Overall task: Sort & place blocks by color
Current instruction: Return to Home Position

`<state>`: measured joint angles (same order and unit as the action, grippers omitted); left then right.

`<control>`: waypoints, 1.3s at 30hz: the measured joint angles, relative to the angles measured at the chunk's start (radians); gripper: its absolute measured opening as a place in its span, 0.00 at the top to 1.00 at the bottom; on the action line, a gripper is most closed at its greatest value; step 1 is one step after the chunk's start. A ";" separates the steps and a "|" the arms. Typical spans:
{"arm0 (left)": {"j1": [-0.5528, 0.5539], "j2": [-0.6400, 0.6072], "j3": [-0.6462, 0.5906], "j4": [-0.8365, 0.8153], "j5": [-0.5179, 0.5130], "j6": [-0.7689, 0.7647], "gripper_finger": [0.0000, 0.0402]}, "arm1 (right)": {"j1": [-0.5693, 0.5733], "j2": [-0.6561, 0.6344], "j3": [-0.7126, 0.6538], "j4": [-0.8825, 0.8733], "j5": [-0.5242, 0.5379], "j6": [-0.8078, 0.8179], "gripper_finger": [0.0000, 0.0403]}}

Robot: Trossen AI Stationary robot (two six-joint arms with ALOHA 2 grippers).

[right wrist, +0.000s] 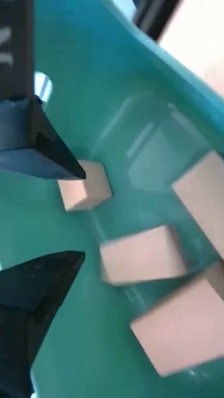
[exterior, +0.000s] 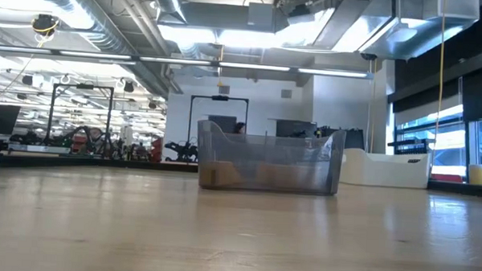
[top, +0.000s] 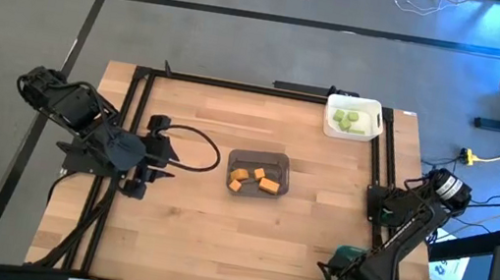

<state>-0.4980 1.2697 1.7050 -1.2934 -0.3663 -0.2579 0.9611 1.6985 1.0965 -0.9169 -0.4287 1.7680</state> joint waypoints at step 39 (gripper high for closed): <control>-0.035 -0.402 0.000 -0.137 -0.095 -0.012 1.00 | -0.557 -0.198 0.953 -0.643 1.025 -1.171 1.00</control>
<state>-0.5327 0.8675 1.7050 -1.4300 -0.4610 -0.2702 0.4045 1.5009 2.0496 -1.5598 0.5966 0.5973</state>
